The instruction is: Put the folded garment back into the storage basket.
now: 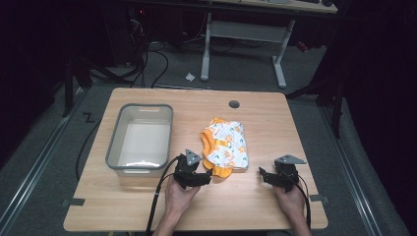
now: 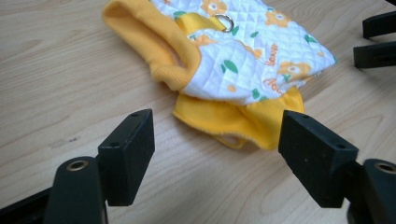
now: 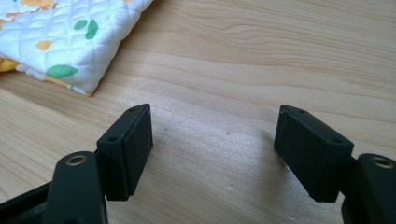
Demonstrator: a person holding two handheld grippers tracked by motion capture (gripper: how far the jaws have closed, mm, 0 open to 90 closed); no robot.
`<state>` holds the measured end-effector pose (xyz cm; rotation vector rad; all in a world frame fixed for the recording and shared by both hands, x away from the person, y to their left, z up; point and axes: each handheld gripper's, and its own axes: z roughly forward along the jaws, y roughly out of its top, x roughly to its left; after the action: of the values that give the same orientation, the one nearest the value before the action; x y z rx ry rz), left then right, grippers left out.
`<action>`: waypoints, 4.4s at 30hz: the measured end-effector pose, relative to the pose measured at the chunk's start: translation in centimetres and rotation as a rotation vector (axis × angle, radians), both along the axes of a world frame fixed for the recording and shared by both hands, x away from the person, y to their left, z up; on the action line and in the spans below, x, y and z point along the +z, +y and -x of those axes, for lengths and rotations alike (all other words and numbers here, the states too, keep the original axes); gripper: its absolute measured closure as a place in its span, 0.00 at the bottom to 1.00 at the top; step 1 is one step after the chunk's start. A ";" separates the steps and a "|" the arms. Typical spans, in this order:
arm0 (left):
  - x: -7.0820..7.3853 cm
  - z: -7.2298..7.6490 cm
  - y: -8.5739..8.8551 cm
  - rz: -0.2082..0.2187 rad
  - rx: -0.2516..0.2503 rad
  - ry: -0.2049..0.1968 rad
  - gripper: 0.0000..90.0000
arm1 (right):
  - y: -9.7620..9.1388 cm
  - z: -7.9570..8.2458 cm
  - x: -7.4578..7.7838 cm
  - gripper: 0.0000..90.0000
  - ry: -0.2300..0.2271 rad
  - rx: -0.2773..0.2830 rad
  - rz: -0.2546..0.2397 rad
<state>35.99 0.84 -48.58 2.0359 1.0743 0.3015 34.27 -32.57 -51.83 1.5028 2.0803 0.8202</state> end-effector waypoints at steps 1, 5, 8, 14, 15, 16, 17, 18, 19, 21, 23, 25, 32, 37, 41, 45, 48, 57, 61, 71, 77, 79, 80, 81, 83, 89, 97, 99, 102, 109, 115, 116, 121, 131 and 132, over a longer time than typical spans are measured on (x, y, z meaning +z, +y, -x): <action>0.0 0.0 0.0 0.000 0.000 0.000 0.29 | 0.0 0.0 0.0 0.31 0.000 0.000 0.000; 0.8 -0.9 -0.7 -0.008 -0.004 0.012 0.27 | 0.0 0.0 0.0 0.31 0.001 0.001 -0.001; 1.2 -2.1 -1.3 -0.023 0.001 0.018 0.26 | 0.0 0.0 0.0 0.31 0.001 0.006 -0.002; 1.3 -3.8 -2.0 -0.042 0.003 0.034 0.25 | 0.0 0.0 0.0 0.31 0.001 0.007 -0.002; 1.3 -4.3 -2.2 -0.049 0.006 0.030 0.25 | 0.0 0.0 0.0 0.31 0.001 0.008 -0.002; 1.3 -5.0 -2.5 -0.049 0.009 0.030 0.24 | 0.0 0.0 0.0 0.31 0.001 0.010 -0.002; 1.3 -5.0 -2.5 -0.049 0.009 0.030 0.24 | 0.0 0.0 0.0 0.31 0.001 0.011 -0.002; 1.2 -5.7 -2.7 -0.051 0.012 0.034 0.24 | 0.0 0.0 0.0 0.31 0.001 0.013 -0.002; 1.2 -5.7 -2.7 -0.051 0.012 0.034 0.24 | 0.1 0.0 0.0 0.31 0.000 0.014 -0.002; 1.1 -6.2 -3.0 -0.052 0.024 0.038 0.24 | 0.1 0.0 0.0 0.31 0.000 0.013 -0.002; 0.7 -6.8 -3.2 -0.020 0.031 0.043 0.24 | 0.1 0.0 0.0 0.31 0.001 0.015 -0.002; 0.3 -7.3 -3.3 -0.028 0.037 0.061 0.23 | 0.1 0.0 0.0 0.31 0.001 0.015 -0.002; 0.4 -9.1 -4.0 -0.063 0.036 0.065 0.21 | 0.1 0.0 0.0 0.31 0.000 0.018 -0.002; 0.0 -10.1 -4.2 -0.049 0.060 0.085 0.20 | 0.1 0.0 0.0 0.31 0.001 0.018 -0.002; -0.7 -10.9 -4.5 -0.074 0.070 0.110 0.20 | 0.1 0.0 0.0 0.31 0.001 0.018 -0.002; -1.9 -11.6 -4.8 -0.086 0.080 0.148 0.20 | 0.1 0.0 0.0 0.31 0.001 0.017 -0.002; -2.6 -11.9 -5.0 -0.095 0.078 0.169 0.19 | 0.1 0.0 0.0 0.31 0.001 0.018 -0.002; -2.8 -11.1 -6.0 -0.159 0.021 0.089 0.43 | 0.1 0.0 0.0 0.31 0.001 0.021 -0.002; -2.7 -11.0 -6.1 -0.150 0.002 0.096 0.61 | 0.1 0.0 0.0 0.31 0.002 0.020 -0.002; -2.5 -10.9 -6.0 -0.105 -0.025 0.123 0.80 | 0.1 0.0 0.0 0.31 0.000 0.023 -0.002; -1.9 -10.5 -6.1 -0.097 -0.038 0.105 0.82 | 0.1 0.0 0.0 0.31 0.001 0.024 -0.002; -1.5 -10.3 -6.1 -0.086 -0.048 0.097 0.83 | 0.1 0.0 0.0 0.31 0.001 0.025 -0.003; -1.2 -10.3 -6.0 -0.088 -0.051 0.088 0.83 | 0.1 0.0 0.0 0.31 0.001 0.025 -0.003; -1.0 -10.1 -5.9 -0.084 -0.055 0.086 0.84 | 0.1 0.0 0.0 0.31 0.001 0.025 -0.003; -0.4 -9.8 -5.8 -0.071 -0.061 0.089 0.84 | 0.1 0.0 0.0 0.31 0.001 0.025 -0.003; 1.1 -9.4 -5.0 -0.035 -0.074 0.070 0.85 | 0.1 0.0 0.0 0.30 0.002 0.028 -0.004; 3.1 -8.7 -3.9 -0.001 -0.089 0.040 0.86 | 0.1 0.0 0.0 0.30 0.002 0.029 -0.004; 3.6 -8.5 -3.8 0.003 -0.093 0.026 0.86 | 0.1 0.0 0.0 0.30 0.002 0.030 -0.004; 4.2 -8.2 -3.4 0.019 -0.099 0.016 0.86 | 0.1 0.0 0.0 0.30 0.002 0.030 -0.004; 5.3 -7.9 -2.4 0.040 -0.102 0.014 0.87 | 0.1 0.0 0.0 0.30 0.002 0.030 -0.004; 6.2 -7.6 -1.4 0.071 -0.101 0.008 0.87 | 0.1 0.0 0.0 0.30 0.001 0.029 -0.004; 6.3 -7.5 -1.3 0.075 -0.102 0.008 0.87 | 0.1 0.0 0.0 0.30 0.001 0.029 -0.004; 7.6 -7.3 -0.5 0.088 -0.106 -0.007 0.87 | 0.1 0.0 0.0 0.30 0.003 0.030 -0.003; 9.5 -7.1 2.0 0.139 -0.087 -0.022 0.87 | 0.1 0.0 0.0 0.30 0.003 0.029 -0.003; 9.5 -7.1 2.0 0.139 -0.087 -0.022 0.87 | 0.1 0.0 0.0 0.30 0.003 0.029 -0.003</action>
<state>43.08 2.80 -39.05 1.9447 0.9632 0.1981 34.29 -32.44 -51.82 1.4797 2.1082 0.8328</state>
